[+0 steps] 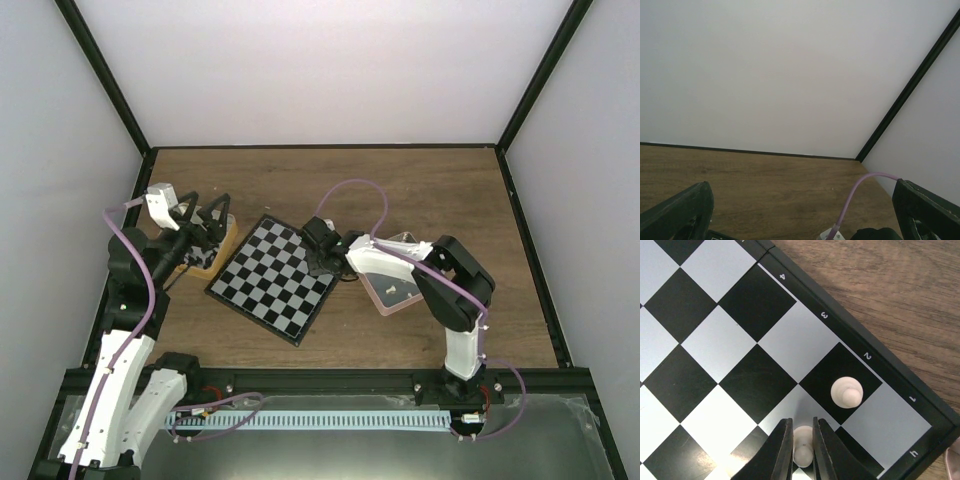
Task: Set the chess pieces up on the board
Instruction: Place the chess piece on the chessboard.
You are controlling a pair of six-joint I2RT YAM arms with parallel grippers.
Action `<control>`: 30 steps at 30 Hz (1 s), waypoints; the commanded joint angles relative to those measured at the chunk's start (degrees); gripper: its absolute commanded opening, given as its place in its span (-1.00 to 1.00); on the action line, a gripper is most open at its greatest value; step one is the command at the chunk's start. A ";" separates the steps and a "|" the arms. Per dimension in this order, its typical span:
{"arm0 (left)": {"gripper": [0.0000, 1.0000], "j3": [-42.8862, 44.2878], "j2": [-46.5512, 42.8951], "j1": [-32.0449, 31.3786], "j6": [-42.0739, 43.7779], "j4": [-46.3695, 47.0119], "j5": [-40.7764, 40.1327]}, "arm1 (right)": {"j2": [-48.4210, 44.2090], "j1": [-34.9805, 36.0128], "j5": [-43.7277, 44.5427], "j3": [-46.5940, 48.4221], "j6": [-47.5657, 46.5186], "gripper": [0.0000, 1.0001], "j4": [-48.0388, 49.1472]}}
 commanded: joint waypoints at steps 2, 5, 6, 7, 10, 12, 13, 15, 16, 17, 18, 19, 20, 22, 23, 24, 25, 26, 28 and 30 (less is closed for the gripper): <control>1.00 -0.25 -0.43 0.34 0.59 1.14 0.42 | 0.54 0.56 -1.02 0.61 -0.10 -0.75 0.97; 1.00 -0.25 -0.43 0.30 0.57 1.16 0.42 | 1.10 0.57 -0.68 0.90 -0.02 -0.76 0.97; 1.00 -0.25 -0.48 0.35 0.57 1.18 0.42 | 1.26 0.54 -0.67 0.96 0.05 -0.75 0.96; 1.00 -0.26 -0.50 0.26 0.57 1.12 0.35 | 1.36 0.54 -0.67 1.00 0.04 -0.76 1.01; 1.00 -0.27 -0.53 0.30 0.57 1.16 0.42 | 1.51 0.51 -0.01 1.14 0.17 -0.76 0.56; 1.00 -0.25 -0.52 0.30 0.59 1.16 0.42 | 1.33 0.57 0.35 1.07 0.31 -0.75 0.50; 1.00 -0.26 -0.56 0.30 0.58 1.18 0.42 | 1.16 0.56 0.37 0.99 0.41 -0.74 0.70; 1.00 -0.25 -0.52 0.30 0.57 1.19 0.50 | 0.95 0.56 -0.19 0.87 0.36 -0.71 1.49; 1.00 -0.25 -0.55 0.30 0.59 1.19 0.57 | 0.82 0.51 -0.71 0.96 0.29 -0.71 1.94; 1.00 -0.25 -0.54 0.30 0.61 1.18 0.59 | 0.85 0.55 -1.00 1.21 0.36 -0.70 2.08; 1.00 -0.25 -0.58 0.30 0.57 1.18 0.59 | 0.90 0.56 -1.06 1.53 0.46 -0.70 2.08; 1.00 -0.29 -0.54 0.30 0.57 1.19 0.59 | 0.94 0.56 -0.84 1.84 0.55 -0.70 2.03; 1.00 -0.26 -0.58 0.30 0.57 1.18 0.59 | 1.01 0.56 -0.51 2.09 0.78 -0.69 1.84; 1.00 -0.25 -0.58 0.30 0.57 1.39 1.04 | 1.01 0.56 -0.03 2.98 1.08 -0.61 1.05; 1.00 -0.29 -0.54 0.30 0.61 1.49 1.22 | 0.89 0.56 0.09 3.36 1.19 -0.57 0.54; 1.00 -0.37 -0.57 0.30 0.55 1.58 1.35 | 0.72 0.56 0.17 3.71 1.28 -0.52 0.12; 1.00 -0.34 -0.58 0.30 0.53 1.62 1.38 | 0.39 0.56 0.25 3.97 1.30 -0.47 -0.15; 1.00 -0.34 -0.53 0.32 0.48 1.61 1.38 | -0.20 0.56 0.34 4.21 1.35 -0.42 -0.39; 1.00 -0.37 -0.57 0.30 0.48 1.56 1.45 | -1.36 0.56 0.50 4.72 1.47 -0.37 -0.90; 1.00 -0.39 -0.47 0.30 0.48 1.70 1.54 | -3.02 0.56 0.05 5.07 1.68 -0.35 -0.95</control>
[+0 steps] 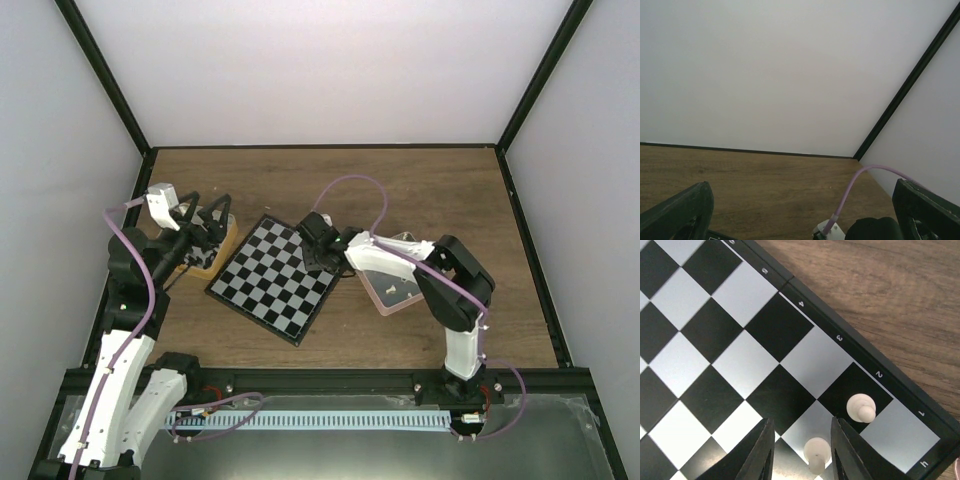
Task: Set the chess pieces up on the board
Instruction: Place the chess piece on the chessboard, then pick up the chess piece from the storage box.
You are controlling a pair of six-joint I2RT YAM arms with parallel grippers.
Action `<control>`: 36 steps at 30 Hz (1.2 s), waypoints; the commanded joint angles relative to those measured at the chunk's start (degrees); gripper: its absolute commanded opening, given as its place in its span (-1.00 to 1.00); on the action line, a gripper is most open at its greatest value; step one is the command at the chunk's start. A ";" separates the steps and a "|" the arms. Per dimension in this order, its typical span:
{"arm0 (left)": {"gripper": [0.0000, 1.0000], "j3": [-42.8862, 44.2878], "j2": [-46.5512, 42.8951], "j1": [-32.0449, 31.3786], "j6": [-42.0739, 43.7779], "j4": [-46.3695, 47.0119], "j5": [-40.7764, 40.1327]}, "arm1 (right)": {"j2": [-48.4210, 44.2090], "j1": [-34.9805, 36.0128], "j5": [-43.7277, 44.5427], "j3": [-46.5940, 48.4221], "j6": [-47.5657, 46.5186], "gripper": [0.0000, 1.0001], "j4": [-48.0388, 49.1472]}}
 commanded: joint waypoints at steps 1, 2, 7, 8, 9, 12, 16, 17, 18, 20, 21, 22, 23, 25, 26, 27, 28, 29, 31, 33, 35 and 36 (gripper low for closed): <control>1.00 -0.36 -0.45 0.34 0.51 1.73 0.98 | -4.47 0.51 0.11 2.79 0.67 -0.34 -0.63; 1.00 -0.36 -0.50 0.34 0.48 1.75 1.13 | -5.45 0.48 -0.22 2.61 0.75 -0.32 -0.18; 1.00 -0.49 -0.66 0.36 0.78 2.15 1.93 | -11.56 0.38 1.91 -0.18 2.32 -0.29 1.24; 1.00 -0.48 -0.62 0.37 0.81 2.23 2.00 | -13.24 0.23 3.25 -1.36 2.74 -0.27 1.60; 1.00 -0.48 -0.65 0.32 0.83 2.24 2.04 | -14.98 0.06 4.74 -2.72 3.25 -0.23 2.05; 1.00 -0.51 -0.67 0.38 0.74 2.30 2.15 | -19.95 -1.74 8.71 -7.30 4.95 -0.18 2.14; 1.00 -0.60 -0.65 0.39 0.59 2.44 2.33 | -26.29 -6.88 8.95 -13.93 7.20 -0.14 2.23; 1.00 -0.60 -0.61 0.39 0.57 2.49 2.33 | -27.32 -8.40 8.53 -15.49 7.67 -0.14 2.04; 1.00 -0.61 -0.63 0.43 0.57 2.48 2.31 | -28.14 -9.92 7.96 -16.82 8.32 -0.14 1.83; 1.00 -0.60 -0.67 0.37 0.57 2.50 2.31 | -29.32 -12.96 6.50 -20.03 9.48 -0.14 1.36; 1.00 -0.60 -0.65 0.38 0.57 2.50 2.27 | -29.77 -14.29 5.87 -21.32 10.07 -0.14 1.27; 1.00 -0.62 -0.61 0.33 0.52 2.50 2.22 | -30.12 -15.66 5.31 -22.60 10.64 -0.14 1.40; 1.00 -0.62 -0.56 0.38 0.50 2.50 2.22 | -30.36 -16.86 4.71 -23.86 11.01 -0.15 1.58; 1.00 -0.67 -0.56 0.39 0.48 2.49 2.22 | -30.40 -19.01 3.79 -26.03 11.94 -0.16 1.82; 1.00 -0.65 -0.56 0.39 0.52 2.46 2.22 | -30.21 -19.94 3.43 -26.97 12.28 -0.17 1.97; 1.00 -0.73 -0.54 0.39 0.41 2.44 2.24 | -29.94 -20.82 2.86 -27.58 12.42 -0.18 2.23; 1.00 -0.74 -0.53 0.39 0.39 2.50 2.22 | -29.59 -21.25 2.24 -28.17 12.46 -0.20 2.56; 1.00 -0.69 -0.57 0.39 0.39 2.46 2.22 | -29.12 -21.43 2.01 -28.35 12.47 -0.22 2.73; 1.00 -0.69 -0.60 0.39 0.39 2.46 2.24 | -27.99 -21.46 0.94 -28.26 12.31 -0.25 2.95; 1.00 -0.69 -0.59 0.39 0.39 2.59 2.22 | -26.09 -21.46 0.17 -27.68 12.54 -0.27 2.79; 1.00 -0.69 -0.60 0.38 0.40 2.58 2.22 | -24.78 -21.46 -0.40 -27.26 12.99 -0.30 2.79; 1.00 -0.69 -0.61 0.39 0.39 2.58 2.22 | -24.31 -21.46 -0.83 -27.32 13.10 -0.33 3.25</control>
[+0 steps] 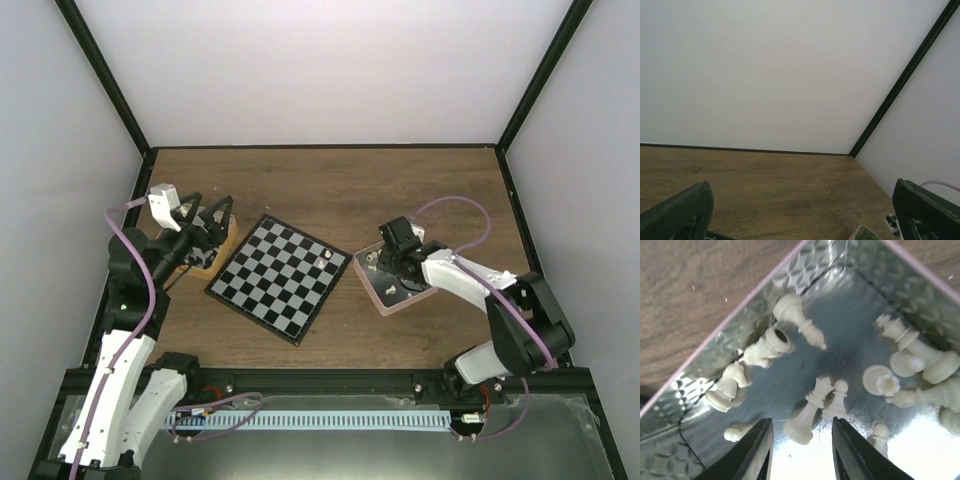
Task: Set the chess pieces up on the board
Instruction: Pick up the chess piece from the storage box.
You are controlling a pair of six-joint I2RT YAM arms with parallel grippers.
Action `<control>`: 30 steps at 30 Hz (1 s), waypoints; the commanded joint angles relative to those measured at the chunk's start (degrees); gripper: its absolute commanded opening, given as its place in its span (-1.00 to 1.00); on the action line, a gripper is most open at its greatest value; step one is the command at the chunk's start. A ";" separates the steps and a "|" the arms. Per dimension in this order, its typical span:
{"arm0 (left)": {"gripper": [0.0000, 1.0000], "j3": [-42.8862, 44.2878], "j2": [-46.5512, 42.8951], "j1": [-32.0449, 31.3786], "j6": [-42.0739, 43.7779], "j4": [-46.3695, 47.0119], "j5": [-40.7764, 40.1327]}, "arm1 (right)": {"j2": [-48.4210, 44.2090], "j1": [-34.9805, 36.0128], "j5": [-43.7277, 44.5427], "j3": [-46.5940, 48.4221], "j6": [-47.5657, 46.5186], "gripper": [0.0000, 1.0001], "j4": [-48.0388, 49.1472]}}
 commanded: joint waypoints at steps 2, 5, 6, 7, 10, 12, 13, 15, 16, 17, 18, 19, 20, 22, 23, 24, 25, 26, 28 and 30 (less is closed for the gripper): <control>1.00 -0.38 -0.59 0.32 0.30 2.07 0.49 | 2.97 -0.17 -2.85 1.08 1.67 -0.38 1.70; 1.00 -0.38 -0.54 0.32 0.28 2.02 0.49 | 4.11 -0.13 -2.76 1.48 2.15 -0.41 1.47; 1.00 -0.41 -0.55 0.32 0.24 2.06 0.51 | 4.46 -0.13 -2.62 1.50 2.34 -0.41 1.40; 1.00 -0.41 -0.54 0.30 0.24 2.06 0.50 | 4.75 -0.11 -2.63 1.36 2.45 -0.41 1.57; 1.00 -0.35 -0.54 0.32 0.24 2.05 0.49 | 5.84 -0.02 -2.45 1.21 2.48 -0.42 1.51; 1.00 -0.37 -0.47 0.32 0.24 2.02 0.54 | 6.64 -0.01 -2.18 1.26 2.44 -0.42 1.47; 1.00 -0.36 -0.48 0.32 0.24 2.06 0.51 | 6.94 -0.03 -2.04 1.26 2.33 -0.43 1.59; 1.00 -0.40 -0.37 0.32 0.24 1.94 0.50 | 7.48 0.05 -1.64 1.15 2.12 -0.45 1.94; 1.00 -0.36 -0.25 0.32 0.24 1.92 0.50 | 7.70 0.13 -1.25 1.23 2.05 -0.46 2.03; 1.00 -0.36 -0.18 0.32 0.24 2.04 0.56 | 8.12 0.18 -0.98 1.35 1.98 -0.47 1.87; 1.00 -0.36 -0.04 0.32 0.26 2.06 0.70 | 8.44 0.22 -0.76 1.54 1.78 -0.49 1.70; 1.00 -0.40 0.03 0.32 0.24 2.07 0.75 | 8.67 0.30 -0.56 1.67 1.58 -0.52 1.66; 1.00 -0.37 0.06 0.32 0.24 2.06 0.76 | 8.81 0.38 -0.41 1.68 1.42 -0.59 1.65; 1.00 -0.37 0.20 0.33 0.24 2.13 0.82 | 8.82 0.60 -0.20 1.69 0.98 -0.70 1.65; 1.00 -0.44 0.29 0.32 0.24 2.17 0.96 | 8.50 0.70 -0.15 1.68 0.81 -0.73 1.63; 1.00 -0.49 0.34 0.32 0.17 2.33 1.06 | 8.18 0.86 0.03 1.69 0.49 -0.75 1.70; 1.00 -0.53 0.50 0.32 0.04 2.59 1.29 | 7.65 1.04 0.11 1.58 0.05 -0.76 1.90; 1.00 -0.74 0.70 0.32 -0.25 2.88 1.62 | 6.74 1.30 0.24 1.56 -0.34 -0.76 2.17; 1.00 -1.45 1.35 0.58 -1.52 4.32 2.79 | 4.19 1.83 0.22 1.04 -1.80 -0.76 3.23; 1.00 -2.68 2.80 0.67 -3.80 6.70 4.00 | 1.11 1.98 -0.74 0.15 -3.19 -0.75 4.84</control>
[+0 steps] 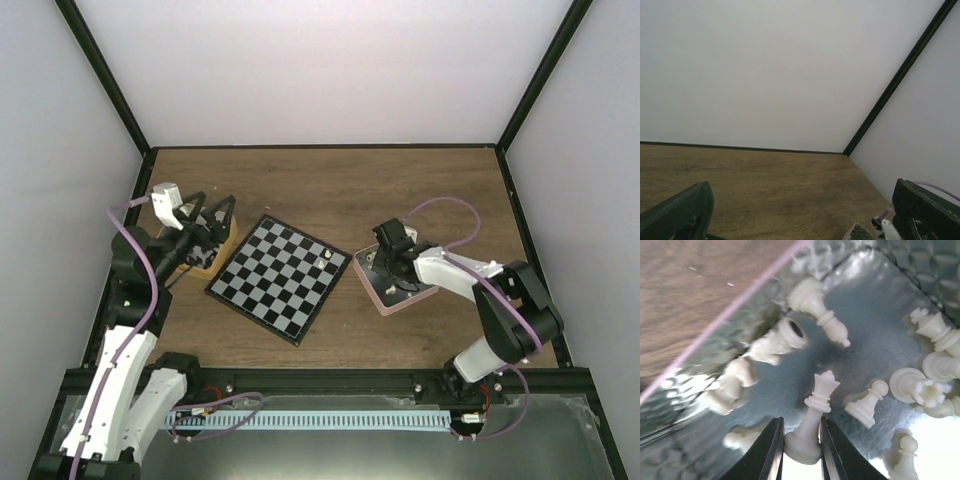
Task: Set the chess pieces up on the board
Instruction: Pick up the chess piece from the storage box, then place the chess piece on the chessboard.
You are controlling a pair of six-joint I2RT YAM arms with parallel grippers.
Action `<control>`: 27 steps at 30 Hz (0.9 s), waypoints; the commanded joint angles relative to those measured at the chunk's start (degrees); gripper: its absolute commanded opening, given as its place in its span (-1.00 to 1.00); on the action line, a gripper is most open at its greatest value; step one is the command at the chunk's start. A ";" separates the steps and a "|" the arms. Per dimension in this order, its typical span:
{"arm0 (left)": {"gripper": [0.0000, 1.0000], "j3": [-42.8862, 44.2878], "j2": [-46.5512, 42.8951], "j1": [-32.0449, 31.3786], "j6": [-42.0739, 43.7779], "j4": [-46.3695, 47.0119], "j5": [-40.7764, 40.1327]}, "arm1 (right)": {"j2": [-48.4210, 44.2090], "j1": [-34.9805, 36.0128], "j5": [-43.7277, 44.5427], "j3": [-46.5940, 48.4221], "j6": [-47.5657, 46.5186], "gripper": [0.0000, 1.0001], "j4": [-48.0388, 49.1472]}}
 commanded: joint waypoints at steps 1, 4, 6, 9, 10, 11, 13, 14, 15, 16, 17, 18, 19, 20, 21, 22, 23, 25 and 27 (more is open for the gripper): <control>1.00 -2.75 2.70 0.50 -4.07 6.32 3.41 | -7.44 0.80 -0.48 -0.99 -3.71 -0.75 3.57; 1.00 -2.85 8.67 0.50 -6.03 7.41 4.00 | -12.83 0.80 -3.56 -2.63 -6.60 -0.76 7.44; 1.00 -0.94 12.77 0.45 -6.00 5.96 5.98 | -16.83 0.80 -6.28 -3.88 -8.73 -0.76 10.53; 1.00 3.68 17.88 -0.24 -5.74 0.56 8.07 | -21.75 0.80 -12.11 -6.29 -12.81 -0.75 16.64; 1.00 5.34 19.44 -0.75 -5.56 -0.78 9.95 | -23.06 0.80 -16.52 -6.90 -14.26 -0.75 19.55; 1.00 6.21 21.14 -1.20 -5.89 -1.44 12.14 | -24.09 0.80 -21.29 -7.41 -16.04 -0.75 21.68; 1.00 7.15 25.46 -2.63 -8.82 -2.13 14.93 | -24.73 0.86 -32.79 -5.97 -18.13 -0.76 23.22; 1.00 6.72 26.86 -3.89 -10.92 -1.21 16.06 | -24.83 0.89 -38.74 -5.28 -18.42 -0.76 24.15; 1.00 5.86 27.65 -5.15 -13.07 0.45 16.57 | -25.09 1.02 -43.56 -5.15 -18.20 -0.76 26.07; 1.00 5.00 28.39 -6.39 -14.74 2.13 16.99 | -25.38 1.28 -48.16 -5.40 -17.75 -0.76 28.33; 1.00 4.30 28.90 -7.69 -16.59 3.70 17.46 | -25.62 1.59 -52.12 -5.72 -17.35 -0.76 30.77; 1.00 3.74 29.34 -9.03 -18.12 5.24 17.94 | -25.79 1.96 -55.66 -5.91 -17.14 -0.76 32.67; 1.00 2.93 29.65 -10.20 -19.75 7.14 18.92 | -25.77 2.40 -58.83 -5.94 -17.35 -0.76 34.18; 1.00 1.69 29.87 -11.28 -22.42 10.44 20.23 | -25.68 3.02 -61.28 -5.85 -17.73 -0.75 35.22; 1.00 0.25 29.94 -12.28 -25.40 14.22 21.69 | -25.32 3.74 -63.38 -5.49 -18.28 -0.74 35.62; 1.00 -1.16 29.95 -13.02 -28.86 18.59 23.14 | -24.88 4.63 -65.24 -4.84 -19.60 -0.74 35.25; 1.00 -2.21 30.13 -13.68 -32.04 21.91 24.82 | -24.28 5.55 -66.80 -3.93 -21.35 -0.74 34.11; 0.96 -2.53 30.82 -14.56 -36.00 24.73 27.83 | -23.11 7.57 -66.76 -2.19 -24.59 -0.73 31.61; 0.78 -2.13 30.57 -14.87 -37.17 23.16 29.48 | -21.93 9.20 -66.78 -0.90 -27.04 -0.73 30.12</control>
